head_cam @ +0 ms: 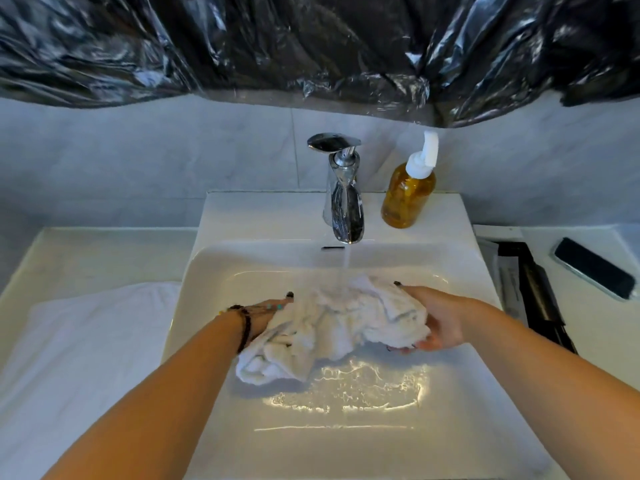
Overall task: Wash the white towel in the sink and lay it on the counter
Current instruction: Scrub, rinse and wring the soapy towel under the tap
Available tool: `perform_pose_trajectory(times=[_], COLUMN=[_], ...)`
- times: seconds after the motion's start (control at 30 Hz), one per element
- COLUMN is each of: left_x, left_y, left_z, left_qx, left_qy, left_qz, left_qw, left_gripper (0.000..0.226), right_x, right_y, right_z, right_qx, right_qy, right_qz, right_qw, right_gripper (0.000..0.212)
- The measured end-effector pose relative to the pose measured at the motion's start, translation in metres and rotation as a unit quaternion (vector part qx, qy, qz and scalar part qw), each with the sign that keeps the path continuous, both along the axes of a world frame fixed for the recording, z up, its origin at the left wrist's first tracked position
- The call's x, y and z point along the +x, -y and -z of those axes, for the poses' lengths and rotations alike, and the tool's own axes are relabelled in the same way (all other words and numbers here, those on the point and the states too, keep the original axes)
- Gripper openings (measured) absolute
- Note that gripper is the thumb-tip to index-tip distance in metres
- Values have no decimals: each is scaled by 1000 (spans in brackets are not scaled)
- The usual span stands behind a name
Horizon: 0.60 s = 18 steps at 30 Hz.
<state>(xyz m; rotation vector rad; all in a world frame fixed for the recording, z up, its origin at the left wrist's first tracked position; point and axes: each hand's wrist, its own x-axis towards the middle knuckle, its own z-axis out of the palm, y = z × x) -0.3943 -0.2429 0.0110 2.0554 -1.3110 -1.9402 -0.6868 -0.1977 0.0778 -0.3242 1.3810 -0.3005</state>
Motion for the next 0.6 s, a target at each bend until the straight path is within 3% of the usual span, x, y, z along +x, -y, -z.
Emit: perform_pose_trajectory(times=[0.03,0.1,0.13,0.17,0.2,0.27,0.33,0.37,0.53,0.6], left_x=[7,8,8,3,-6,-24,-39,-43,-48,-51], left_y=[-3,-13,-16,-21,-29,-47,-61,-64,-48,-36], left_z=[1,-19,-20,-19,-24,-19,-1,9,35,38], left_qx=[32,14,-55,-140,-217,-345,-394,-406,-499,-509], left_qy=[21,102,152,201,242,298,341,349,351,330], left_qz=[4,14,14,31,69,194,280,293,270,268], left_qw=[999,995,987,969,943,869,806,792,744,748], left_gripper=[65,72,66,60,56,57,60,56,35,33], right_x=[-3,-7,-2,3,10,36,59,65,69,68], right_y=[-1,-7,-8,-12,-16,-25,-29,-28,-1,11], right_z=[5,27,36,44,50,63,84,92,113,115], right_qx=[35,-41,-113,-207,-306,-490,-581,-592,-609,-618], right_qy=[-34,-217,-340,-444,-501,-494,-496,-509,-559,-544], right_qz=[-10,-106,-191,-275,-297,-292,-321,-325,-300,-319], right_qw=[999,969,914,827,753,656,560,534,476,469], right_gripper=[49,42,37,37,38,39,40,42,28,21])
